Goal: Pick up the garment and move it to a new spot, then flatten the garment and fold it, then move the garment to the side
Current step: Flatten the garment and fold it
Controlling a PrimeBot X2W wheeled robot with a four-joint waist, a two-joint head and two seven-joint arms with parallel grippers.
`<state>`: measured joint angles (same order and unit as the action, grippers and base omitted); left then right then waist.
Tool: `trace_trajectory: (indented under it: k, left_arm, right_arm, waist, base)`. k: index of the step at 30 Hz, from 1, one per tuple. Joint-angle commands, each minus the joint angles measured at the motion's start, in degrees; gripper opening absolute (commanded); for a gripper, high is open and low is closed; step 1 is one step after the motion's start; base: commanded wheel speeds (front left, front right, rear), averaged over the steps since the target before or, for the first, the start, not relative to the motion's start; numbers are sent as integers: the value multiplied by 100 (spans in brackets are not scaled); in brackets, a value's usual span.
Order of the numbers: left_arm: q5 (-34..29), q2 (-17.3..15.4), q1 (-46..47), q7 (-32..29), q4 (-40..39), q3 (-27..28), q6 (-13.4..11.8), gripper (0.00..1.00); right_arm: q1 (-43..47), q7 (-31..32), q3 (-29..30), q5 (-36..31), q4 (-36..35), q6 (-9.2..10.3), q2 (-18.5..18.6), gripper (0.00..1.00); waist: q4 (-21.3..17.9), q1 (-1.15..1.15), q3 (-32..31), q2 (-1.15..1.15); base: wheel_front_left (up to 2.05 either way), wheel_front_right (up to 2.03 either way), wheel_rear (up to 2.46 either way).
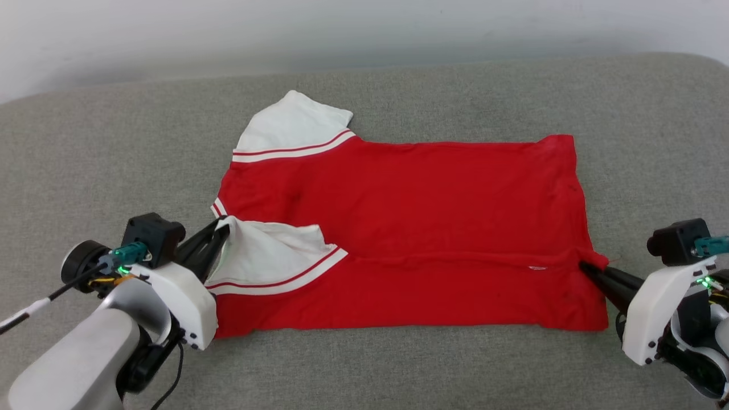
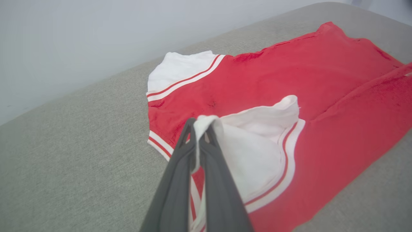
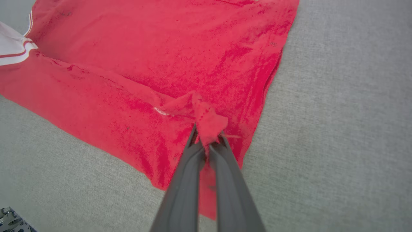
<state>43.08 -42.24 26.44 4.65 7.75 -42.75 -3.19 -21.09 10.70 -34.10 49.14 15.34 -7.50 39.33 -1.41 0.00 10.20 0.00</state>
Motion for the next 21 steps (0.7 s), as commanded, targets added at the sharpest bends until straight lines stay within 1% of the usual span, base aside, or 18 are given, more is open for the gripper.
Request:
trace_trajectory:
  k: [1,5,10,14,17,18,19,20,21]
  left_arm:
    - [-58,57,202,-29,207,-33,74,0]
    - [-72,265,508,-130,765,-120,278,0]
    - [-42,518,747,-162,1564,-267,568,0]
    - [-33,717,857,-125,2115,-393,744,0]
    - [36,849,888,-97,2442,-441,839,0]
    - [36,865,922,-50,2519,-434,862,5]
    - [30,879,946,-23,2588,-440,863,69]
    - [14,894,977,2,2638,-446,874,100]
    - [-11,898,1031,26,2660,-457,895,100]
  right_arm:
    - [-169,102,68,-79,102,2,-93,0]
    - [-404,272,97,-219,393,2,-328,0]
    - [-713,394,-84,-354,744,2,-556,0]
    - [-795,477,-309,-426,1025,3,-632,0]
    - [-835,441,-384,-337,1112,3,-657,0]
    - [-835,441,-401,-304,1113,2,-650,29]
    - [-835,435,-421,-283,1085,2,-624,58]
    - [-836,379,-420,-293,1047,2,-572,100]
    - [-837,302,-389,-307,1017,2,-523,100]
  waist:
    - [-21,0,187,0]
    - [-55,0,436,0]
    - [-83,0,645,0]
    - [-84,0,669,0]
    - [-78,0,598,0]
    - [-73,0,558,0]
    - [-65,0,514,0]
    - [-48,0,467,0]
    - [-30,0,419,0]
  base:
    - [0,0,0]
    - [0,0,0]
    - [0,0,0]
    - [0,0,0]
    - [0,0,0]
    - [0,0,0]
    - [0,0,0]
    - [0,0,0]
    - [0,0,0]
